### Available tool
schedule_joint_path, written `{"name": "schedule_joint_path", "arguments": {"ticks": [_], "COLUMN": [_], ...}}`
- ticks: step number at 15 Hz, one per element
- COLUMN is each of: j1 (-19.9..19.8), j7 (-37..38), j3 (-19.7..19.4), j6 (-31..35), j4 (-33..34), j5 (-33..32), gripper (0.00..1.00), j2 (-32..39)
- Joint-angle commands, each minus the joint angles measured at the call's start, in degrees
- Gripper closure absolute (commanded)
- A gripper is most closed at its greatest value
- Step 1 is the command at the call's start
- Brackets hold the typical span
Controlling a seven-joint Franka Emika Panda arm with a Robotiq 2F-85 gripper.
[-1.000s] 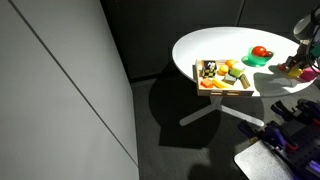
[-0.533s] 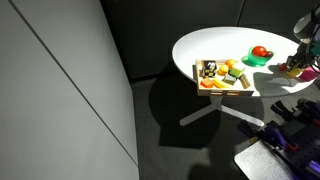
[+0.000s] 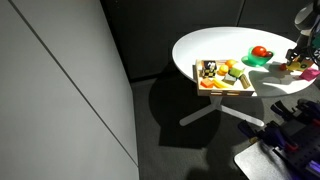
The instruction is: Pick up the yellow lemon toy from the table and put it in the green bowl
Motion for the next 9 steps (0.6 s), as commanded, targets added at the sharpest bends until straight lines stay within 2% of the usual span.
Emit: {"name": "schedule_joint_path", "arguments": {"ticks": [1,9], "j1": [1.3,5.0], "j7": [-0.6,2.4], "j3": [-0.3,-1.7], "j6": [-3.8,-8.8], "j4": [1.4,7.3], "j5": [0.4,0.5], "gripper": [0.65,0.65], "j2": [-2.2,-2.5]}}
